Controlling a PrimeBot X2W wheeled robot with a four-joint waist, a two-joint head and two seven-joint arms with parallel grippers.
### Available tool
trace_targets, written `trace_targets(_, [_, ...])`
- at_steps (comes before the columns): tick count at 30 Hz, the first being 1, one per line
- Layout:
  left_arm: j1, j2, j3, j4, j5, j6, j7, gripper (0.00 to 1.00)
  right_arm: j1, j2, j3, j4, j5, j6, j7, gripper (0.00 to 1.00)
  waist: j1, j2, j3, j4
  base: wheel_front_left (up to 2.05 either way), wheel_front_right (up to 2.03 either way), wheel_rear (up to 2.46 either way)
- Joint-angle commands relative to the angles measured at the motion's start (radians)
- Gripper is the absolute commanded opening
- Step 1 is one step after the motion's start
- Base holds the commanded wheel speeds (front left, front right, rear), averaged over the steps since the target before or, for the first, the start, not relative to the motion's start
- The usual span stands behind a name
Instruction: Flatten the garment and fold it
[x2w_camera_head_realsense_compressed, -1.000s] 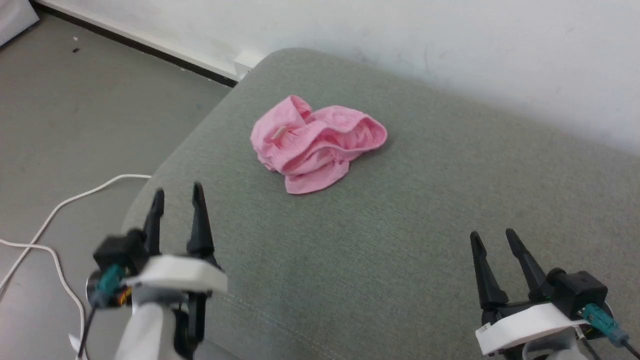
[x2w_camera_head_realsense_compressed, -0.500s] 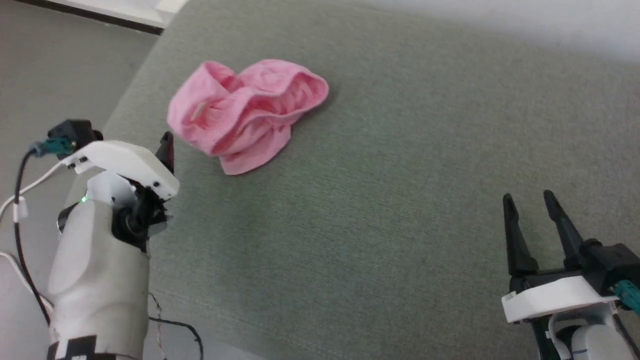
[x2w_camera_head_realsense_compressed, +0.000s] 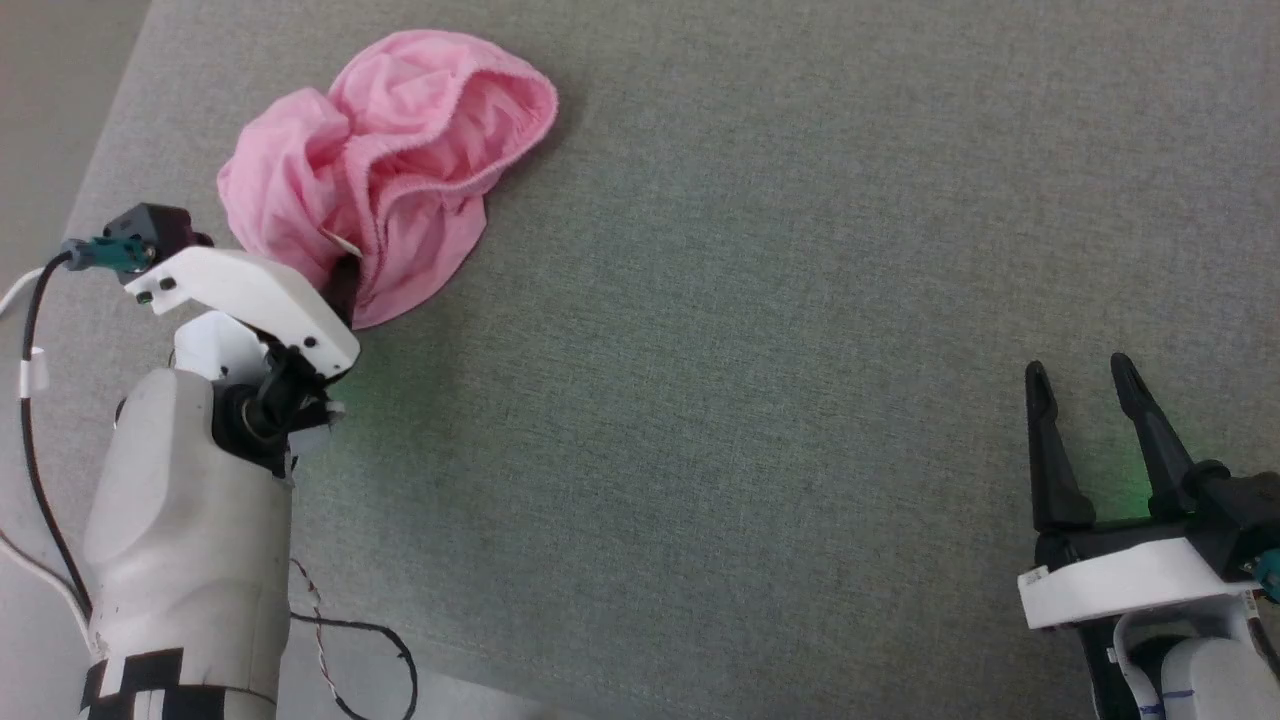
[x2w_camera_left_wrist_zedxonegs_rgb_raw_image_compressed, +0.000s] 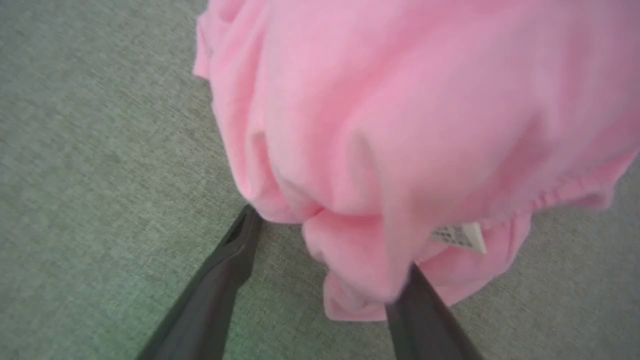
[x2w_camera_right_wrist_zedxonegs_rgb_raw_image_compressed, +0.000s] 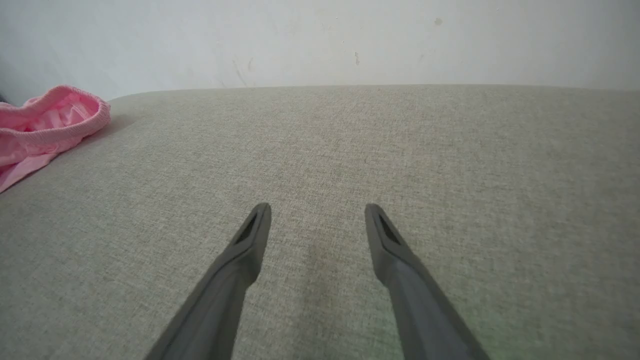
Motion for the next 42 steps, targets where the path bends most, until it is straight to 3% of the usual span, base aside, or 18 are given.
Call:
trace_targets(1, [0.007, -0.016, -0.008, 0.012, -0.007, -0.006, 0.009, 0.55, -0.018, 0.001, -0.001, -0.006, -0.005, -0.001, 0.001, 1.0, -0.0001, -0.0001, 0.02, -0.003, 0.0, 0.0, 0.0])
trace_targets(2, [0.008, -0.017, -0.01, 0.008, -0.006, -0.012, -0.004, 0.0, -0.019, 0.001, 0.0, -0.004, -0.005, -0.001, 0.001, 1.0, -0.0001, -0.0001, 0.02, -0.001, 0.0, 0.0, 0.0])
trace_targets(15, [-0.121, 0.021, -0.012, -0.157, -0.004, -0.147, -0.262, 0.0, -0.026, 0.001, 0.055, 0.094, 0.052, -0.001, -0.034, 1.0, -0.0001, -0.0001, -0.123, 0.008, 0.0, 0.0, 0.0])
trace_targets(20, [-0.223, 0.018, -0.072, -0.266, -0.001, -0.181, -0.283, 0.0, -0.031, 0.001, 0.09, 0.16, 0.101, -0.001, -0.054, 1.0, -0.0001, -0.0001, -0.209, -0.031, 0.0, 0.0, 0.0])
trace_targets(27, [-0.27, -0.04, -0.199, -0.374, -0.063, -0.2, -0.251, 0.0, -0.034, 0.001, 0.095, 0.225, 0.144, -0.001, -0.066, 1.0, -0.0001, -0.0001, -0.291, -0.117, 0.0, 0.0, 0.0])
trace_targets(34, [-0.129, -0.094, -0.36, -0.304, -0.076, -0.201, -0.23, 0.0, -0.011, 0.001, 0.065, 0.229, 0.162, -0.001, -0.067, 1.0, -0.0001, -0.0001, -0.323, -0.181, 0.0, 0.0, 0.0])
trace_targets(42, [0.092, -0.125, -0.586, -0.048, -0.083, -0.2, -0.177, 0.0, -0.001, 0.001, 0.08, 0.23, 0.174, -0.001, -0.067, 1.0, -0.0001, -0.0001, -0.32, -0.228, 0.0, 0.0, 0.0])
